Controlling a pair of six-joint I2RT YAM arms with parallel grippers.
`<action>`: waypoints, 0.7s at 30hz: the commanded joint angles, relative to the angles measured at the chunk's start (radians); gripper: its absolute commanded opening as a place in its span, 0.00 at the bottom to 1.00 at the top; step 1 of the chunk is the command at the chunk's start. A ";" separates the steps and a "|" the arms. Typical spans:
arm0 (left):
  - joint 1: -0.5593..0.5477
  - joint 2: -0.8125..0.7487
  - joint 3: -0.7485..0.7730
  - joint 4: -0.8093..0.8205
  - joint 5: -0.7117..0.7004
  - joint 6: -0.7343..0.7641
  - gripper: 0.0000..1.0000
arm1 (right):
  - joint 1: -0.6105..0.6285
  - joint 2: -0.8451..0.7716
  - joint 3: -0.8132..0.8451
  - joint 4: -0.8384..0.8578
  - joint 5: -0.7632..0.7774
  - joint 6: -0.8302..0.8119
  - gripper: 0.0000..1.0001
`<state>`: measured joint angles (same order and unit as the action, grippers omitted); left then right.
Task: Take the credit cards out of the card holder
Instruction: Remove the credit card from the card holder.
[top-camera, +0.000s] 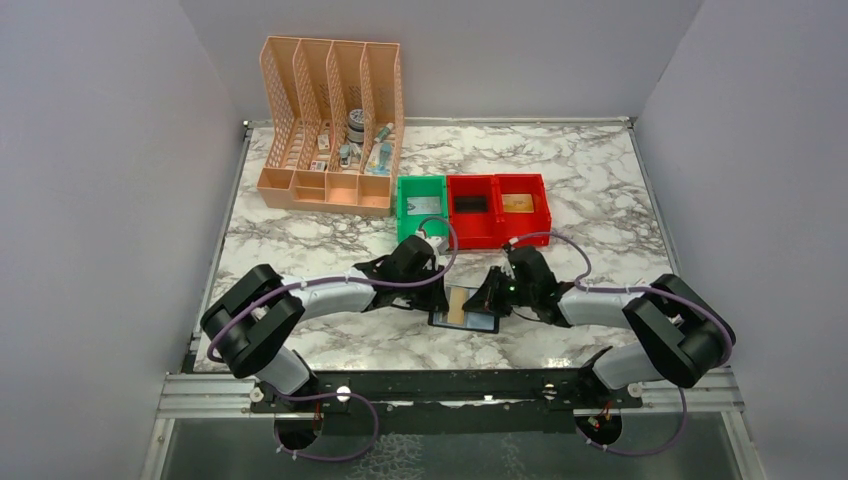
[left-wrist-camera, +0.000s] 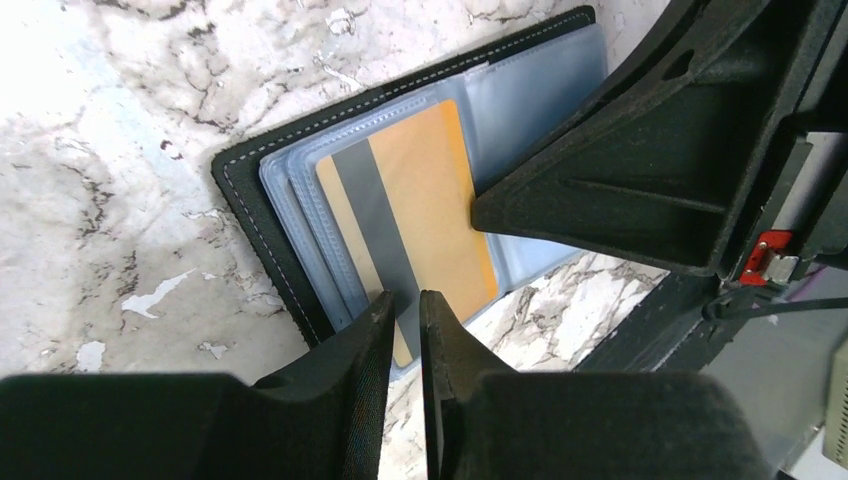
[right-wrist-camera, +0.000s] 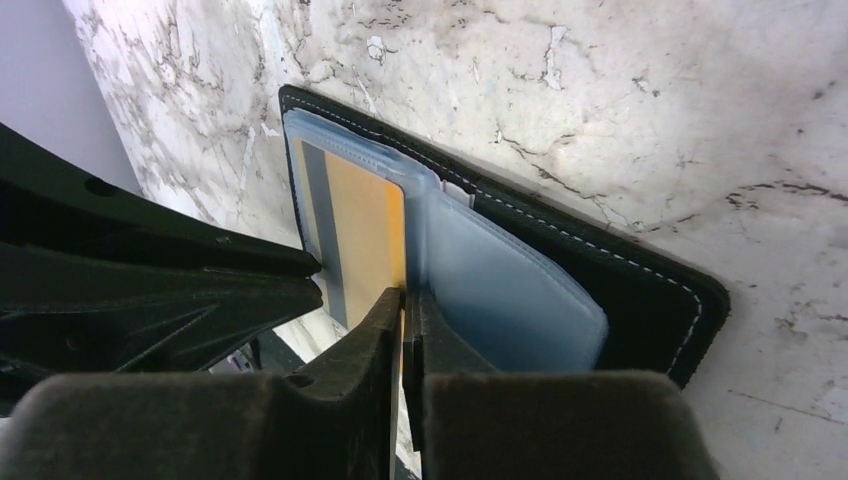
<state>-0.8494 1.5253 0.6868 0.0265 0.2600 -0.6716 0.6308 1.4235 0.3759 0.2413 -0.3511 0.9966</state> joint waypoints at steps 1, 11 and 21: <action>-0.006 0.026 0.027 -0.105 -0.121 0.036 0.19 | -0.017 -0.006 -0.019 0.042 0.005 0.014 0.05; -0.013 0.045 0.034 -0.132 -0.135 0.050 0.25 | -0.028 0.037 0.039 -0.017 -0.048 -0.032 0.22; -0.028 0.042 0.043 -0.179 -0.176 0.062 0.27 | -0.033 0.012 0.048 -0.049 -0.032 -0.103 0.01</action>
<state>-0.8730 1.5421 0.7395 -0.0425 0.1818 -0.6422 0.5953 1.4689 0.4076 0.2367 -0.4240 0.9512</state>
